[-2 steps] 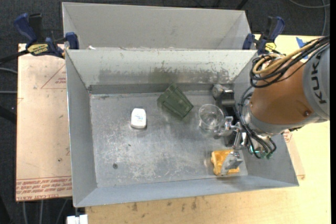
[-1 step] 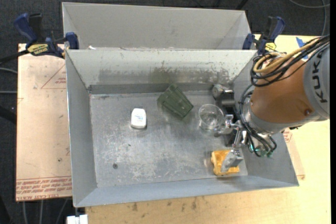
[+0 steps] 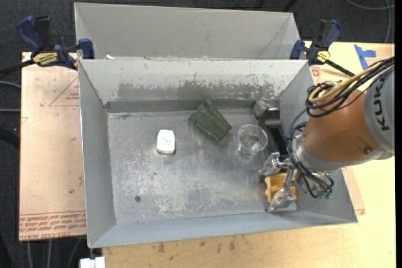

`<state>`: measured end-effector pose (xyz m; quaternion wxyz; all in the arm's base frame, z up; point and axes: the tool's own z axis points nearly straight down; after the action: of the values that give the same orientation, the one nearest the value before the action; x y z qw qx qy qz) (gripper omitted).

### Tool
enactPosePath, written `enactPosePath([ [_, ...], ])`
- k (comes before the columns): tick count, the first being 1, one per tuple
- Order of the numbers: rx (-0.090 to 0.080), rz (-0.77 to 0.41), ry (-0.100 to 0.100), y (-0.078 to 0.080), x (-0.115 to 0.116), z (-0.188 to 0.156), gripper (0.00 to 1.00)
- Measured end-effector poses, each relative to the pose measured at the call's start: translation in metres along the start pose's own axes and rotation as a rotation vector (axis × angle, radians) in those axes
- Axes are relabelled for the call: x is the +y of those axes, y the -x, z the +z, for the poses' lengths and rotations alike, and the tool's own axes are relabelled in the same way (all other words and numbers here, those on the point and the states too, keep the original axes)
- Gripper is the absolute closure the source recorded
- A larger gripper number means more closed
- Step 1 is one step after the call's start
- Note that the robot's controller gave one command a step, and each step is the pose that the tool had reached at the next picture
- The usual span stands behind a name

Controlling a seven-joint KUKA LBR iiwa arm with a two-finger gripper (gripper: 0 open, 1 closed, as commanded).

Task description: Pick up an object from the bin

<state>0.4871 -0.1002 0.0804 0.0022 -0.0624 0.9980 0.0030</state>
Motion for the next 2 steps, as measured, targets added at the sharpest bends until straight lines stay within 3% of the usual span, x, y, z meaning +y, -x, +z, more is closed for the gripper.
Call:
enactPosePath([
  [1,0.000,-0.001,0.000,0.000,0.000,0.000,1.00],
  [2,0.010,-0.047,-0.002,-0.005,0.010,-0.042,1.00],
])
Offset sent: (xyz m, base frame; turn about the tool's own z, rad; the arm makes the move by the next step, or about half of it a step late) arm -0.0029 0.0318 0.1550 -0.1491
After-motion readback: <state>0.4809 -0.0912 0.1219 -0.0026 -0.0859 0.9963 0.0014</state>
